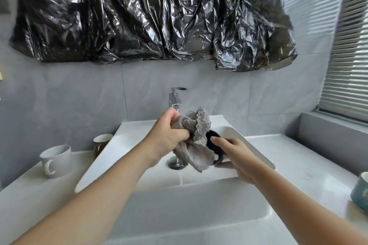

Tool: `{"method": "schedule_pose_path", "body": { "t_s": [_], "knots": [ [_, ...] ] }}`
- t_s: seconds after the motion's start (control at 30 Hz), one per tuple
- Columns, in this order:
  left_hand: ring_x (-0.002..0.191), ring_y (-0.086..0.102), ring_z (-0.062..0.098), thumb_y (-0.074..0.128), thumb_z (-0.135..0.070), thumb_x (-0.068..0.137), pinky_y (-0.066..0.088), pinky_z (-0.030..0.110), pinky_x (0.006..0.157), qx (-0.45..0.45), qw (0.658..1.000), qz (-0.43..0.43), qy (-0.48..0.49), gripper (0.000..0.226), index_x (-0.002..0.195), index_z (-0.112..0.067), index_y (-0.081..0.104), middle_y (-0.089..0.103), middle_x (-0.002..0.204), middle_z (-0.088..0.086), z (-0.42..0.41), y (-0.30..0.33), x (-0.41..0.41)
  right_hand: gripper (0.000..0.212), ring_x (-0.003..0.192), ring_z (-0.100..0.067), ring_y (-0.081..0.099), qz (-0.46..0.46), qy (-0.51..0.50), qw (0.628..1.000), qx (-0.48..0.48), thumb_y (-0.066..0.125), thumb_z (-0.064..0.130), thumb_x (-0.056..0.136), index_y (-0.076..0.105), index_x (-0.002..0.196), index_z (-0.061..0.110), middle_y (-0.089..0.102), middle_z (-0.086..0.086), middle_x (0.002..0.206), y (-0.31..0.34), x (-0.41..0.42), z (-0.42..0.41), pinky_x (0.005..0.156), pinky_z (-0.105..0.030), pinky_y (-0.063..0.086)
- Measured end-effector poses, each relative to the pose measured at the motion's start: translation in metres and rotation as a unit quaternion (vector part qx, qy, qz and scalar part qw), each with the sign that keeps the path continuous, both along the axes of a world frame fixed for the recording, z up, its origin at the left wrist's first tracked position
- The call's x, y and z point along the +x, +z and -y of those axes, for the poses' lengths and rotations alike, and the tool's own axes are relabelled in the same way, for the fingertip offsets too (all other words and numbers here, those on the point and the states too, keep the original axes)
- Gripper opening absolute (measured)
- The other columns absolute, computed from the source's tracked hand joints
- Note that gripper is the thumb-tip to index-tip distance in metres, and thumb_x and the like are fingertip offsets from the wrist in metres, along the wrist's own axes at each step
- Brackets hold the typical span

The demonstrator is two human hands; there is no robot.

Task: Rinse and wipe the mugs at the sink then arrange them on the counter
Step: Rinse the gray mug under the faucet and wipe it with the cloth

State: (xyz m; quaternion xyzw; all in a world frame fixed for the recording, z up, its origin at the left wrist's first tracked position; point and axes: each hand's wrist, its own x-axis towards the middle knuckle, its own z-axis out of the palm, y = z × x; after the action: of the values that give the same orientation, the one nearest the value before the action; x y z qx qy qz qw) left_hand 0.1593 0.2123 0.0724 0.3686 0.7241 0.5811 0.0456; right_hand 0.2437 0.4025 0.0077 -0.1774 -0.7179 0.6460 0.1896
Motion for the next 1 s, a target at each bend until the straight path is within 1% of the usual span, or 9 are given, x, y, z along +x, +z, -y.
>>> {"method": "schedule_pose_path", "body": {
  "t_s": [0.13, 0.27, 0.37, 0.47, 0.57, 0.67, 0.77, 0.93, 1.0],
  "knots": [
    [0.092, 0.047, 0.015, 0.065, -0.010, 0.067, 0.042, 0.026, 0.075, -0.094, 0.961, -0.254, 0.055, 0.027, 0.084, -0.026, 0.051, 0.048, 0.099, -0.014, -0.037, -0.030, -0.012, 0.047, 0.082, -0.021, 0.064, -0.034, -0.004, 0.998, -0.055, 0.060, 0.047, 0.094, 0.074, 0.102, 0.003, 0.072, -0.019, 0.093, -0.001, -0.003, -0.005, 0.076, -0.039, 0.062],
    [0.110, 0.038, 0.022, 0.048, -0.028, 0.075, 0.041, 0.035, 0.100, -0.113, 0.891, -0.432, 0.086, 0.030, 0.100, -0.027, 0.066, 0.043, 0.129, -0.003, -0.049, -0.060, -0.008, 0.044, 0.081, -0.021, 0.067, -0.037, -0.024, 0.995, -0.086, 0.066, 0.046, 0.089, 0.075, 0.102, 0.005, 0.073, -0.016, 0.089, -0.001, -0.008, -0.001, 0.084, -0.049, 0.061],
    [0.125, 0.026, 0.012, 0.043, -0.031, 0.080, 0.023, 0.023, 0.105, -0.153, 0.916, -0.370, 0.018, 0.048, 0.128, -0.035, 0.044, 0.033, 0.134, -0.011, -0.047, -0.063, -0.010, 0.047, 0.074, -0.017, 0.064, -0.043, -0.032, 0.993, -0.104, 0.068, 0.048, 0.086, 0.076, 0.103, 0.004, 0.068, -0.011, 0.083, -0.003, -0.010, -0.003, 0.084, -0.051, 0.061],
    [0.119, 0.040, 0.012, 0.051, -0.022, 0.083, 0.033, 0.024, 0.099, -0.091, 0.930, -0.356, -0.027, 0.042, 0.120, -0.038, 0.039, 0.045, 0.128, -0.014, -0.046, -0.055, -0.024, 0.047, 0.082, -0.022, 0.065, -0.055, -0.025, 0.992, -0.113, 0.068, 0.052, 0.085, 0.078, 0.102, 0.009, 0.070, -0.018, 0.093, 0.000, -0.011, -0.011, 0.086, -0.050, 0.061],
    [0.111, 0.041, 0.014, 0.045, -0.038, 0.091, 0.033, 0.030, 0.100, -0.108, 0.860, -0.498, -0.002, 0.028, 0.116, -0.038, 0.058, 0.046, 0.141, -0.020, -0.055, -0.042, -0.048, 0.044, 0.081, -0.021, 0.066, -0.077, -0.017, 0.990, -0.114, 0.063, 0.051, 0.090, 0.078, 0.100, 0.011, 0.071, -0.015, 0.090, 0.011, -0.023, -0.018, 0.086, -0.050, 0.060],
    [0.111, 0.046, 0.015, 0.039, -0.059, 0.084, 0.032, 0.032, 0.097, -0.246, 0.798, -0.550, 0.013, 0.047, 0.126, -0.042, 0.050, 0.032, 0.148, -0.022, -0.066, -0.030, -0.067, 0.043, 0.071, -0.020, 0.068, -0.085, -0.038, 0.991, -0.100, 0.062, 0.049, 0.092, 0.075, 0.099, 0.009, 0.070, -0.008, 0.073, 0.022, -0.045, -0.026, 0.079, -0.044, 0.063],
    [0.104, 0.060, 0.018, 0.051, -0.057, 0.081, 0.036, 0.029, 0.074, -0.326, 0.762, -0.559, 0.018, 0.047, 0.125, -0.041, 0.046, 0.049, 0.130, -0.017, -0.083, -0.035, -0.082, 0.038, 0.067, -0.020, 0.070, -0.061, -0.049, 0.995, -0.055, 0.067, 0.047, 0.088, 0.073, 0.099, 0.012, 0.071, -0.007, 0.073, 0.026, -0.072, -0.033, 0.065, -0.036, 0.062],
    [0.096, 0.064, 0.026, 0.058, -0.041, 0.088, 0.050, 0.036, 0.072, -0.330, 0.843, -0.425, -0.012, 0.046, 0.127, -0.038, 0.034, 0.064, 0.111, -0.009, -0.098, -0.044, -0.106, 0.045, 0.068, -0.021, 0.072, -0.009, -0.045, 0.998, -0.033, 0.067, 0.048, 0.086, 0.072, 0.103, 0.007, 0.074, -0.013, 0.088, 0.013, -0.102, -0.048, 0.057, -0.030, 0.059],
    [0.097, 0.061, 0.030, 0.055, -0.027, 0.087, 0.047, 0.038, 0.077, -0.327, 0.818, -0.473, 0.019, 0.052, 0.131, -0.035, 0.030, 0.062, 0.114, -0.007, -0.096, -0.044, -0.106, 0.042, 0.074, -0.022, 0.075, -0.017, -0.031, 0.999, -0.030, 0.063, 0.049, 0.088, 0.073, 0.103, 0.011, 0.077, -0.012, 0.090, 0.011, -0.107, -0.055, 0.059, -0.031, 0.059]
  ]
}}
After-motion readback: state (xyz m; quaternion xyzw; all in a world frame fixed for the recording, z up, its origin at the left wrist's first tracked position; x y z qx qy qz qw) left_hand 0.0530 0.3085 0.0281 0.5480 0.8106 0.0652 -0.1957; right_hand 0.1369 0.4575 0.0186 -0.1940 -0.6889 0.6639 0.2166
